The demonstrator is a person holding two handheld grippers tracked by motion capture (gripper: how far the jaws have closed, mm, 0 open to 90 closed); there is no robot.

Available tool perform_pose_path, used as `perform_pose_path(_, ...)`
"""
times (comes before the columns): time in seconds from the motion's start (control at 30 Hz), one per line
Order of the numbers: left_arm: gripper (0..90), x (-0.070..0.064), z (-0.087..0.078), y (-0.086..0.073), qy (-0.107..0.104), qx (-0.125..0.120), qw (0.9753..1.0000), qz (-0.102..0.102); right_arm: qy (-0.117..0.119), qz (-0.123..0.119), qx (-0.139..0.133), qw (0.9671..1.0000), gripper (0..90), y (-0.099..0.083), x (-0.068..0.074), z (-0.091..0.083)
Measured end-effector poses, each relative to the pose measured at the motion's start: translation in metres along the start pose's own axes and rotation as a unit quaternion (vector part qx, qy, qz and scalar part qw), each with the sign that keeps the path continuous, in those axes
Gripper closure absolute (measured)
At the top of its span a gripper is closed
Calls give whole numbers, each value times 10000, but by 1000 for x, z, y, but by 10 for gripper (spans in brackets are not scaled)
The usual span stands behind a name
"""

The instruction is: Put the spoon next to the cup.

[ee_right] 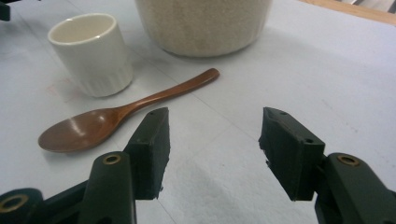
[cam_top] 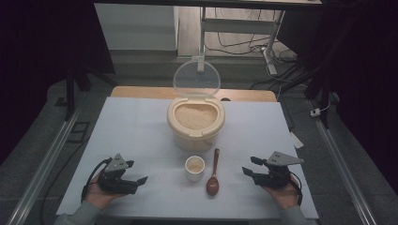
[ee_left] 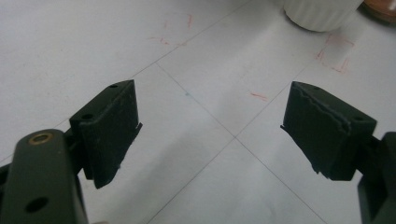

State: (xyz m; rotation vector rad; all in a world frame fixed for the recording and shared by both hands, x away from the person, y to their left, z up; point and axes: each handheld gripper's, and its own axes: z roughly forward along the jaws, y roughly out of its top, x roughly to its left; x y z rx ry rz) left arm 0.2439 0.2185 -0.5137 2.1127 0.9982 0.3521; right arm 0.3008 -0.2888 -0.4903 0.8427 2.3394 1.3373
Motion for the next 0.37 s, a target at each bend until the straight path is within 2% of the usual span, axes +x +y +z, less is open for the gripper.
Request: perform_pose_path(0.37, 177, 1, -1, 0, 17, -5, 10000, 12, -47, -87, 66, 9999, 422, 1, 1, 0)
